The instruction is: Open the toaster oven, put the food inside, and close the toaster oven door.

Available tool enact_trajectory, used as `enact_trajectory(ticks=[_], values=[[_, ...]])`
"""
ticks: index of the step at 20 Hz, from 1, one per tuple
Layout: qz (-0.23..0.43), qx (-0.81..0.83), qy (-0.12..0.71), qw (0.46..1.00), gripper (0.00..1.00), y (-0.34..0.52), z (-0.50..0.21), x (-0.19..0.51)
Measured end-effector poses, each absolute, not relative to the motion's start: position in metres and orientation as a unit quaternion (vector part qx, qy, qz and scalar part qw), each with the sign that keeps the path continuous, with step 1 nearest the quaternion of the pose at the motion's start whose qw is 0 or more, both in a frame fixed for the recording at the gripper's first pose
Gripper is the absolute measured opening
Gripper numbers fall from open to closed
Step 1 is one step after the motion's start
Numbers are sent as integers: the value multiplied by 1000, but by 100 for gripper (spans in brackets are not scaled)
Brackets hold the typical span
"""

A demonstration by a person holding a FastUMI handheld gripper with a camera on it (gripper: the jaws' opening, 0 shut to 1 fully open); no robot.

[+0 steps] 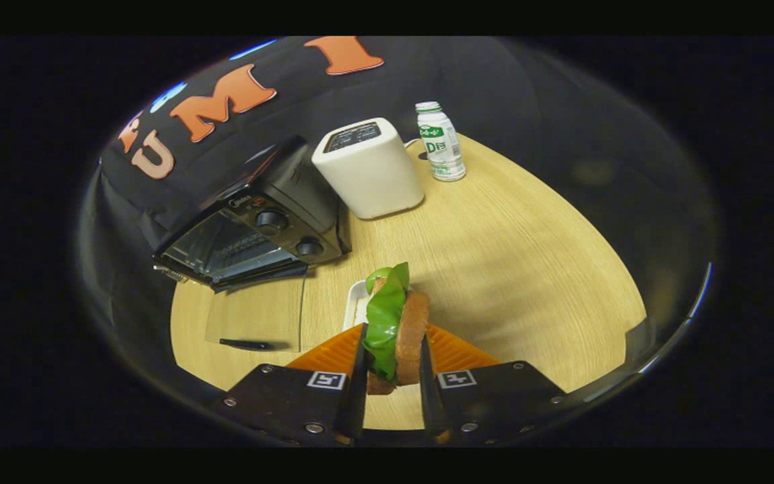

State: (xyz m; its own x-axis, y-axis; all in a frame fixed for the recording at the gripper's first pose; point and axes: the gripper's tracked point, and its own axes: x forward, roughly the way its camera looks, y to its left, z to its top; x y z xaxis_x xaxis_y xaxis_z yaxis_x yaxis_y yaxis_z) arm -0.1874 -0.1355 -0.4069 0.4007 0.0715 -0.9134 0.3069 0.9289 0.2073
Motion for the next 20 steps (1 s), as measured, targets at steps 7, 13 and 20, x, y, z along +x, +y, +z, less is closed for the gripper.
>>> enact_trajectory(ticks=[7,13,20], values=[[-60,222,493,839,31,-124,-361,-165],[-19,354,423,834,31,-70,-320,-125],[-2,413,418,809,31,11,-356,-88]])
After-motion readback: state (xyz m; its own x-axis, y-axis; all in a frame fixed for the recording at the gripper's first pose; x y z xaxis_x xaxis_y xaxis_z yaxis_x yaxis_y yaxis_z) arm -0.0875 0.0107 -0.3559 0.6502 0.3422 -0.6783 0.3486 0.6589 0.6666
